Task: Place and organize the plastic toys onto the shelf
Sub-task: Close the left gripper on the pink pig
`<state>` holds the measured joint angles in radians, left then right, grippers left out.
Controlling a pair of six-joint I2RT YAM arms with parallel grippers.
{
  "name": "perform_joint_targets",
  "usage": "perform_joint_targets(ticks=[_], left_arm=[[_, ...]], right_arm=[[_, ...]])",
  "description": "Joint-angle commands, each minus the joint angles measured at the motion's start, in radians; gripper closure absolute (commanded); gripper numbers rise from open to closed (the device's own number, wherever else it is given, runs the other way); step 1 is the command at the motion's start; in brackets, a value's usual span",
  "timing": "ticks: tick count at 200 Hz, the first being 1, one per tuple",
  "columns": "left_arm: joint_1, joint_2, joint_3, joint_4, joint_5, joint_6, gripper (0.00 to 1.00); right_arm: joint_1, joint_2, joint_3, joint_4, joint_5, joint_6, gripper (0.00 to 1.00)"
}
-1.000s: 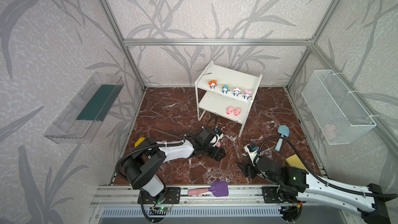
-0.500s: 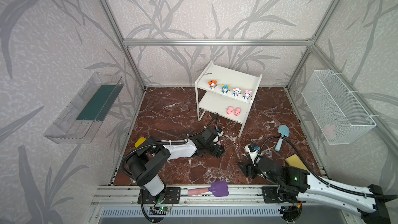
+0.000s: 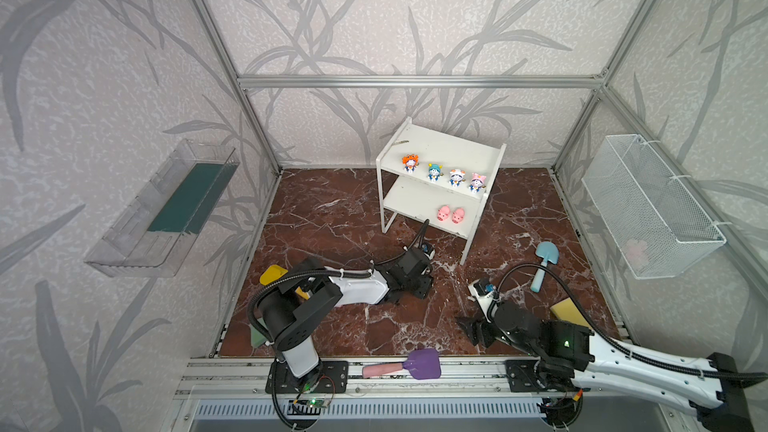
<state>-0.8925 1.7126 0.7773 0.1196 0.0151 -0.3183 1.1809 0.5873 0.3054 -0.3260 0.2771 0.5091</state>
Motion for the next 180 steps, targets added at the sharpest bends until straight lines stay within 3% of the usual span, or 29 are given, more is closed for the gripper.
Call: perform_joint_targets(ticks=[1, 84, 180], left_arm=[[-0.017, 0.030, -0.018, -0.124, -0.030, -0.028, 0.43], [-0.053, 0.007, -0.071, -0.101, -0.064, -0.095, 0.49], [-0.104, -0.013, -0.137, -0.080, -0.137, -0.155, 0.51]], right_arm=[[0.004, 0.003, 0.024, 0.018, -0.004, -0.014, 0.18], [0.005, 0.019, 0.021, 0.026, -0.003, -0.004, 0.08], [0.005, 0.058, 0.029, 0.051, -0.013, -0.005, 0.07]])
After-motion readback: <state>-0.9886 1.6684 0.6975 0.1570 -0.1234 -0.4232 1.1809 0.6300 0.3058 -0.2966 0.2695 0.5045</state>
